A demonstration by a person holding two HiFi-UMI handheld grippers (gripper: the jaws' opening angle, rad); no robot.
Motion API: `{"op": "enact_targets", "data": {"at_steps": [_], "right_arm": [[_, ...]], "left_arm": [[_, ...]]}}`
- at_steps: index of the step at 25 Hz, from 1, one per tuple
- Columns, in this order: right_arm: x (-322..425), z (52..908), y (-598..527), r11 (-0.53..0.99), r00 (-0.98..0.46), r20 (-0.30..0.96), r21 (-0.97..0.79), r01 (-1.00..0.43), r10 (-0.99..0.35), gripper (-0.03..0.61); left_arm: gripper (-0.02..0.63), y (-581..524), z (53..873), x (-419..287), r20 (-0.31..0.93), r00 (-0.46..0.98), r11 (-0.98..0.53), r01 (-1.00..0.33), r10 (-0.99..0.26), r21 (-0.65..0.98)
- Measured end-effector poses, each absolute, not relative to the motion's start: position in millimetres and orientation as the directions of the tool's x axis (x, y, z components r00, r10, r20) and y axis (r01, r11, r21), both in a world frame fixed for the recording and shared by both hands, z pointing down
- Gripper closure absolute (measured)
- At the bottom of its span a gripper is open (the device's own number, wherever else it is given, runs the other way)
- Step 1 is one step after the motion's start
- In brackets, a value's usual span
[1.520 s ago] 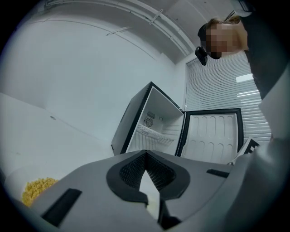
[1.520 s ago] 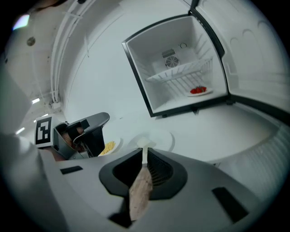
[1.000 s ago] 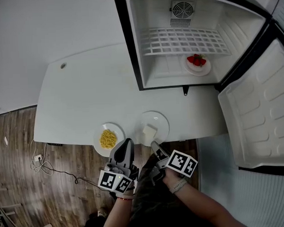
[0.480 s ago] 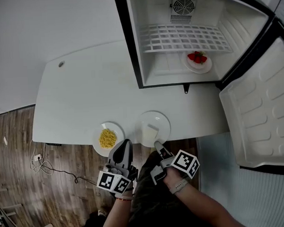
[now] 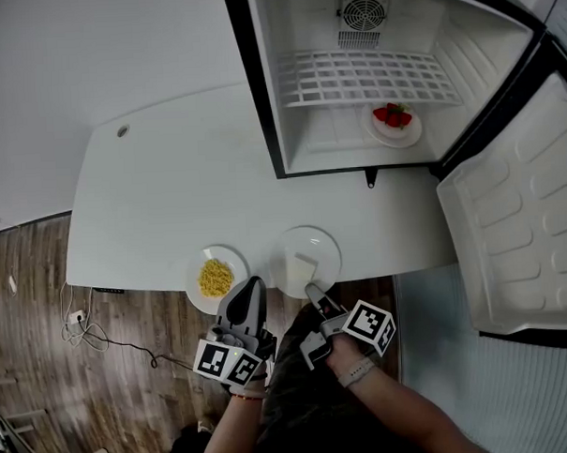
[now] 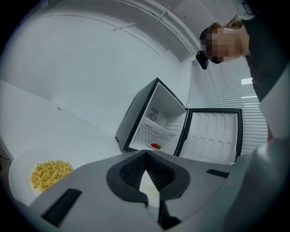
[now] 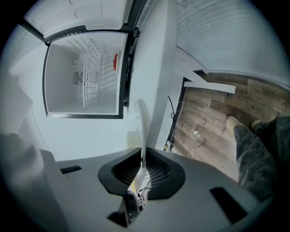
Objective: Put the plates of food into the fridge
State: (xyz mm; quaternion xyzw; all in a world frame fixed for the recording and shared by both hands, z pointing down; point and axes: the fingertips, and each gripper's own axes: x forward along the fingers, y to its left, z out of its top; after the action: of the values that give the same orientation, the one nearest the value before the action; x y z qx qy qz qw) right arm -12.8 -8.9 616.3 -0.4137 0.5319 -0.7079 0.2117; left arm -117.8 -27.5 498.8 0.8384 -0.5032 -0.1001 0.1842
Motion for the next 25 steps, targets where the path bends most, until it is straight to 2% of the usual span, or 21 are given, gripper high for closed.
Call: {"op": "enact_targets", "data": {"at_steps": [4,13,25], "right_arm": [[-9,612,-6,-0.326,-0.566,0.329,-0.939,-0.111,-0.756,0.561],[18,593,-11,-0.297,-0.547,0.3,-0.95,-0.096,-0.781,0.561],[53,547,-94,-0.228,-0.501,0.255,-0.967,-0.116,-0.827,0.561]], "left_arm": [[0.607,-28,495,-118,0.019,0.48,-0.432,-0.806,-0.877,0.404],[0.607,-51,477,-99,-0.01,0.51,-0.472,-0.789,-0.86,0.393],[0.607,-121,444,-58,-0.079,0.543,-0.527,-0.755,-0.836,0.389]]}}
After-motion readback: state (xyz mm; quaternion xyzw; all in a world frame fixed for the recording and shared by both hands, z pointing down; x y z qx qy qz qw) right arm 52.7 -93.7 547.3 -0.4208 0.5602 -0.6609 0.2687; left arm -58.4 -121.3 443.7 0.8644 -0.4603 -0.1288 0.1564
